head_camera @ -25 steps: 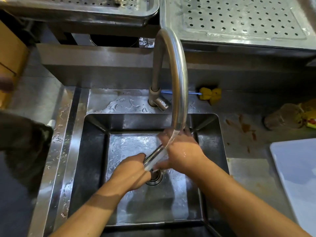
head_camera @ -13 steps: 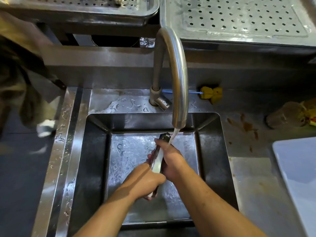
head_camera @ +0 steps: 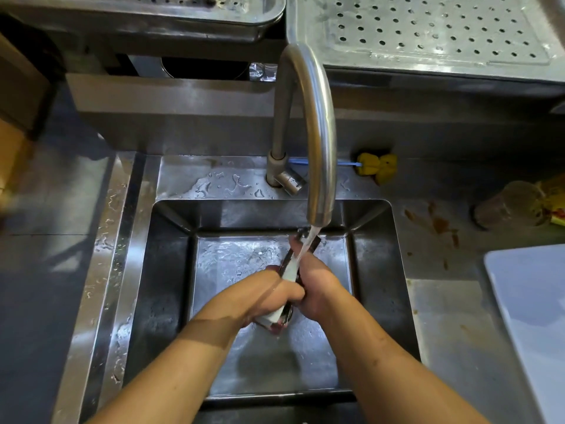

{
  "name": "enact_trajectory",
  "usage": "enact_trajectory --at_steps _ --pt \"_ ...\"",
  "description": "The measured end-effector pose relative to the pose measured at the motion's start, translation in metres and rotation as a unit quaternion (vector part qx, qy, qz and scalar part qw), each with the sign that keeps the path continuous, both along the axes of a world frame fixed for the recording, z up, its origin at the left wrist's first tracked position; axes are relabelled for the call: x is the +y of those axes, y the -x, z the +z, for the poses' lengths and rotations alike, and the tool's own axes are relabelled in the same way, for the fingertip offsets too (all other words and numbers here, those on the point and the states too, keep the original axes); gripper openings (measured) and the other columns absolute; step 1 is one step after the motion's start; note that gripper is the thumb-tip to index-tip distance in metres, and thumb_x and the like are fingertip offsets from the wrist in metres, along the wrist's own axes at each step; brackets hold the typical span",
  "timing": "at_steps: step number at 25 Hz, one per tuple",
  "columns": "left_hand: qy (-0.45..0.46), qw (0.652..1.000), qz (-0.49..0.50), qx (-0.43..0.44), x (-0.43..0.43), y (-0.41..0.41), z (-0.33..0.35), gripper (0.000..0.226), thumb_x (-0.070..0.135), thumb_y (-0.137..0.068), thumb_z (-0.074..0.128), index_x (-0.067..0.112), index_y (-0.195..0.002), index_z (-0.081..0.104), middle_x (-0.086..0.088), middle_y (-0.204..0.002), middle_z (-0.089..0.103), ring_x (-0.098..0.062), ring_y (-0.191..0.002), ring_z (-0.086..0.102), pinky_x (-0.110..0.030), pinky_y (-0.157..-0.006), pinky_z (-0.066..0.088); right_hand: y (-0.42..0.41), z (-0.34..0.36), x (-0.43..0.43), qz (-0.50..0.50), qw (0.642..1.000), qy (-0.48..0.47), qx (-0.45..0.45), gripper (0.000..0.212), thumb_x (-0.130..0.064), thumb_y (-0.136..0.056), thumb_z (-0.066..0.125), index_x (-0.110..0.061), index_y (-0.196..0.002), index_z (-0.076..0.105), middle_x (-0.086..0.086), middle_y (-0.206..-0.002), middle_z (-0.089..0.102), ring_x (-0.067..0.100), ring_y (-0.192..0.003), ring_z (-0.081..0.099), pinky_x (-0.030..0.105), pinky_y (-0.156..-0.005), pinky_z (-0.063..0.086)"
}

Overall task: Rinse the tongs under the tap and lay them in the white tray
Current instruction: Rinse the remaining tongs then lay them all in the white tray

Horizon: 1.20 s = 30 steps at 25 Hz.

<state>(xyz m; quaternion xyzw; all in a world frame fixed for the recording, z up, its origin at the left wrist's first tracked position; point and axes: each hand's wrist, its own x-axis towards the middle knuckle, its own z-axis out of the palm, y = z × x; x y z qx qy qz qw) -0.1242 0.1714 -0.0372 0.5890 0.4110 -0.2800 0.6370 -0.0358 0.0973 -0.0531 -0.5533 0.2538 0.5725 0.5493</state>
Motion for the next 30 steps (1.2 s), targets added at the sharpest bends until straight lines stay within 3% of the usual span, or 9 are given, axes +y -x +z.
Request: enact_trajectory --at_steps 2,4,7,9,13,17,21,26,30 --pt "0.132 0.989 0.067 0.007 -0.005 0.021 0.001 0.031 0.021 -0.062 0.068 0.005 -0.088 0.068 -0.008 -0.06 0.065 -0.021 -0.047 0.062 -0.037 -0.053 0.061 0.002 -0.002 -0.006 -0.023 0.999 -0.038 -0.005 0.031 -0.043 -0.086 0.076 -0.012 -0.082 0.077 0.011 -0.079 0.079 0.026 -0.068 0.076 0.037 -0.067 0.062" --pt "0.261 0.956 0.13 -0.006 -0.007 0.037 -0.001 0.029 0.02 -0.062 0.073 0.011 -0.09 0.074 -0.004 -0.062 0.059 -0.018 -0.046 0.057 -0.032 -0.051 0.057 0.002 -0.001 -0.01 -0.069 0.993 -0.095 0.007 0.027 -0.037 -0.074 0.077 -0.01 -0.069 0.082 0.011 -0.082 0.079 0.027 -0.073 0.078 0.042 -0.078 0.06" --pt "0.398 0.895 0.197 -0.032 -0.004 0.052 -0.009 0.029 0.016 -0.069 0.075 0.011 -0.097 0.075 -0.006 -0.068 0.055 -0.019 -0.049 0.058 -0.034 -0.056 0.06 0.003 0.001 -0.012 -0.065 0.991 -0.113 0.035 0.026 -0.025 -0.088 0.072 -0.005 -0.072 0.08 0.012 -0.079 0.074 0.028 -0.07 0.074 0.043 -0.076 0.057" --pt "0.41 0.888 0.204 -0.034 -0.007 0.059 -0.014 0.036 0.017 -0.067 0.08 0.007 -0.101 0.077 -0.011 -0.076 0.063 -0.024 -0.057 0.065 -0.042 -0.068 0.063 0.004 0.0 -0.007 -0.017 0.996 -0.075 0.034 0.027 -0.019 -0.097 0.065 -0.005 -0.075 0.071 0.01 -0.072 0.065 0.025 -0.063 0.066 0.04 -0.069 0.058" --pt "0.296 0.933 0.204 -0.016 -0.009 0.06 -0.013 0.049 0.031 -0.067 0.087 0.003 -0.107 0.08 -0.021 -0.104 0.076 -0.033 -0.075 0.075 -0.048 -0.077 0.065 0.008 -0.004 0.008 0.03 0.999 0.018 -0.014 0.026 -0.012 -0.098 0.063 -0.004 -0.074 0.063 0.009 -0.062 0.059 0.024 -0.053 0.059 0.038 -0.062 0.056" --pt "0.083 0.991 0.105 0.0 0.01 0.052 -0.003 0.069 0.041 -0.065 0.091 0.015 -0.122 0.061 -0.012 -0.091 0.082 -0.025 -0.076 0.077 -0.038 -0.068 0.062 0.002 -0.01 0.008 0.031 0.997 0.048 -0.045 0.016 -0.009 -0.096 0.068 -0.003 -0.081 0.068 0.006 -0.056 0.064 0.024 -0.053 0.063 0.041 -0.065 0.058" --pt "-0.024 0.999 -0.022 -0.026 0.011 0.045 0.007 0.063 0.04 -0.06 0.091 0.028 -0.11 0.055 -0.01 -0.085 0.078 -0.015 -0.064 0.072 -0.031 -0.055 0.056 0.003 -0.015 0.014 0.03 0.995 0.078 -0.05 0.021 -0.018 -0.093 0.077 -0.002 -0.081 0.07 0.008 -0.059 0.069 0.03 -0.064 0.067 0.049 -0.078 0.06" --pt "-0.018 0.999 0.008 -0.034 0.001 0.043 0.001 0.048 0.018 -0.067 0.077 0.022 -0.11 0.056 -0.01 -0.083 0.069 -0.02 -0.062 0.071 -0.037 -0.055 0.059 0.0 -0.014 0.012 -0.024 0.999 0.025 0.029 0.019 -0.018 -0.099 0.065 -0.006 -0.086 0.069 0.008 -0.062 0.069 0.026 -0.062 0.071 0.04 -0.069 0.06" --pt "-0.04 0.999 -0.022 -0.03 0.002 0.044 -0.002 0.049 0.027 -0.062 0.078 0.029 -0.105 0.056 0.001 -0.078 0.07 -0.008 -0.055 0.067 -0.026 -0.047 0.05 0.004 -0.011 0.012 -0.008 0.998 0.035 -0.042 0.014 -0.008 -0.098 0.062 -0.004 -0.085 0.067 0.008 -0.06 0.068 0.027 -0.061 0.071 0.048 -0.077 0.058"
